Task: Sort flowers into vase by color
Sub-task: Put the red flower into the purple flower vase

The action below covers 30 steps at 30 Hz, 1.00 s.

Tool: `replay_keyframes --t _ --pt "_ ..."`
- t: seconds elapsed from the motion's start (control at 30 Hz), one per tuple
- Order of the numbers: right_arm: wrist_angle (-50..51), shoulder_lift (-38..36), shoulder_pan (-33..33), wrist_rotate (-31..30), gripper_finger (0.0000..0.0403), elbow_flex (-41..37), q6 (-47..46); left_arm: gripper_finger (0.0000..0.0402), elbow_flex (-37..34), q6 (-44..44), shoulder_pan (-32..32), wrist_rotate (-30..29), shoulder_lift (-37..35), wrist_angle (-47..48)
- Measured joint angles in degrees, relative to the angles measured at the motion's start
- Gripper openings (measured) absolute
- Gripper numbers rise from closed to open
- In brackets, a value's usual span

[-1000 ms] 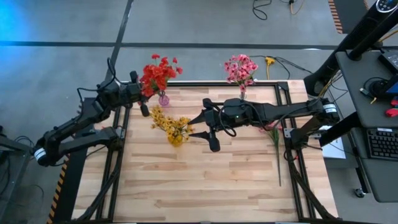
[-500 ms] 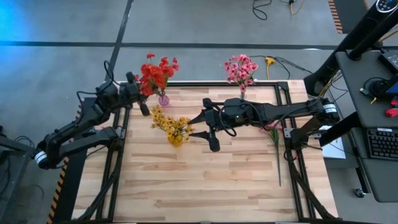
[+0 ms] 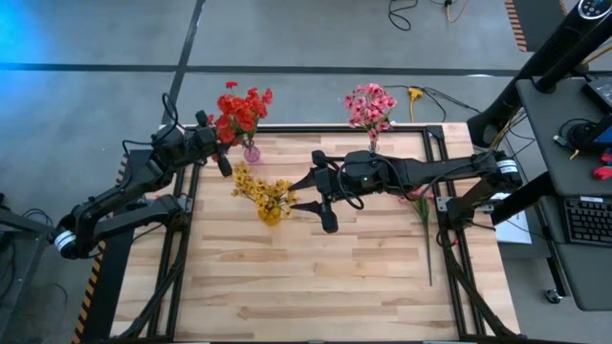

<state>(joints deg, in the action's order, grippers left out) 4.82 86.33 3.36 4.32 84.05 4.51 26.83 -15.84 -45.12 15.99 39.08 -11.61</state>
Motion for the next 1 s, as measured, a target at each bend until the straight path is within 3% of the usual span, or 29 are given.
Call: replay_keyframes --t 0.53,0.77,1.0 --pt "-0.5 0.0 0.0 0.0 0.0201 0.0 0.0 0.0001 -0.6 4.2 -0.3 -1.5 1.3 -2.6" --pt "-0.5 0.0 0.0 0.0 0.0201 0.0 0.0 0.0001 -3.9 6.1 -0.5 -1.8 2.3 -10.2" --pt "-0.6 0.0 0.0 0.0 0.0201 0.0 0.1 0.0001 -4.9 4.8 -0.5 -2.0 2.8 -10.8"
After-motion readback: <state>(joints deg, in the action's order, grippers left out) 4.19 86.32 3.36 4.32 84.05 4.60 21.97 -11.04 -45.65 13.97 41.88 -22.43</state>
